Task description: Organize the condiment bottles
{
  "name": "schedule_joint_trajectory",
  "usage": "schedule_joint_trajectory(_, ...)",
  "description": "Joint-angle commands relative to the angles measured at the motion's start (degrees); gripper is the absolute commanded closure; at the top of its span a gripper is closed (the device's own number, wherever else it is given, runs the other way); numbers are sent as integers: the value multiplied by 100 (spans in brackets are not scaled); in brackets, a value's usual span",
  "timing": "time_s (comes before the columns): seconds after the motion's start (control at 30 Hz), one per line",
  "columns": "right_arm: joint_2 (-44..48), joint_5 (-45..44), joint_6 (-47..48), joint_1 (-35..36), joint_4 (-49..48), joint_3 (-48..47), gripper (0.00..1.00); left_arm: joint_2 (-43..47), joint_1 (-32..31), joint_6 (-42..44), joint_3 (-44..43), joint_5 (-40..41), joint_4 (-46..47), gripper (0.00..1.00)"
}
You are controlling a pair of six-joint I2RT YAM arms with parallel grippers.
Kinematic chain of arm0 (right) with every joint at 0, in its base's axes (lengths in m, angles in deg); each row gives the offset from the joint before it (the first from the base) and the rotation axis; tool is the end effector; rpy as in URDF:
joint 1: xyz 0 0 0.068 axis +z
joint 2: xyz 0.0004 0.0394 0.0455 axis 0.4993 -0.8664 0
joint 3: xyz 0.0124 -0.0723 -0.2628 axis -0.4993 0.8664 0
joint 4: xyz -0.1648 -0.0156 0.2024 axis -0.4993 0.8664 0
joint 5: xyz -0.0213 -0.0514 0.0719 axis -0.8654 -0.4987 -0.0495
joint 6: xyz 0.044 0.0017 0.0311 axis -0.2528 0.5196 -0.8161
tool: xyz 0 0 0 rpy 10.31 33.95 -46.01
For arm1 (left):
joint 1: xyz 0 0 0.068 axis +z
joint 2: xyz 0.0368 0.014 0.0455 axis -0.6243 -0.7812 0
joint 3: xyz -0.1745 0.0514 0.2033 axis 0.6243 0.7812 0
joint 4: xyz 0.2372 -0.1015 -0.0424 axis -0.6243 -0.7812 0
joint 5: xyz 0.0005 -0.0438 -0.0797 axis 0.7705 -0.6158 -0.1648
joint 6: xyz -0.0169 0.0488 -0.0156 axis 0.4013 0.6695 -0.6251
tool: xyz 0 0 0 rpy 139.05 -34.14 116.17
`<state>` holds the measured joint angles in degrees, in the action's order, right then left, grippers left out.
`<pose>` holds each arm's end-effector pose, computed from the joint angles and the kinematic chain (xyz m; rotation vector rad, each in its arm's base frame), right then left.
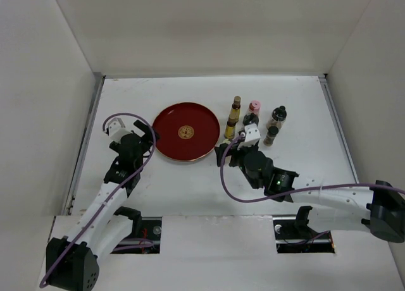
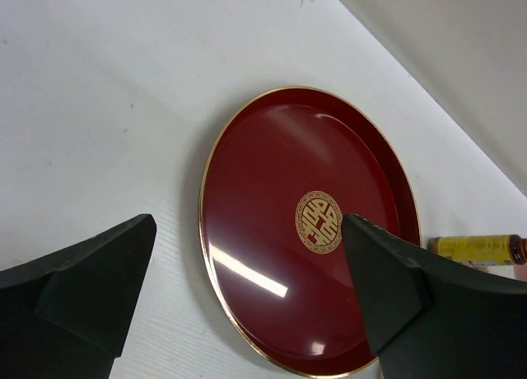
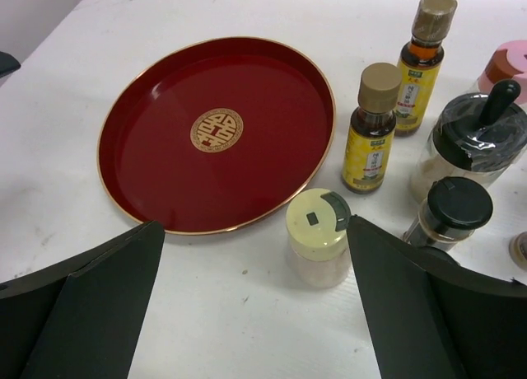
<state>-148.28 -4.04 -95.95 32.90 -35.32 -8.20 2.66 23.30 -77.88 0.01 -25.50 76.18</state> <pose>0.1333 0.2106 0.2708 -0.2234 1.7340 0.4016 0.1893 -0.0362 0.2404 -0.7495 1.7519 -0.2805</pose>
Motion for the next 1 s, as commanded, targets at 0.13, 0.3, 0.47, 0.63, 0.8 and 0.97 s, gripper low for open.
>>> schedule_joint_trajectory(0.13, 235, -365, 186, 302, -890, -23, 14, 297, 79, 252, 230, -179, 585, 0)
schedule_joint_trajectory(0.3, 525, 57, 81, 302, -663, -172, 71, 68, 9, 147, 231, -179, 612, 0)
schedule_joint_trajectory(0.47, 762, 373, -604, -382, 680, -681, 90, 138, -62, 7, 344, -118, 796, 0)
schedule_joint_trajectory(0.63, 588, 944, -939, -1392, 1771, -1208, 91, 235, -79, -107, 582, -47, 1033, 0)
schedule_joint_trajectory(0.8, -273, 989, -869, -1938, 2195, -1753, 79, 218, -9, -222, 872, -30, 1315, 0)
schedule_joint_trajectory(0.97, -880, 1041, -649, -2079, 2072, -2061, 48, 279, -9, -231, 1118, -12, 1614, 0)
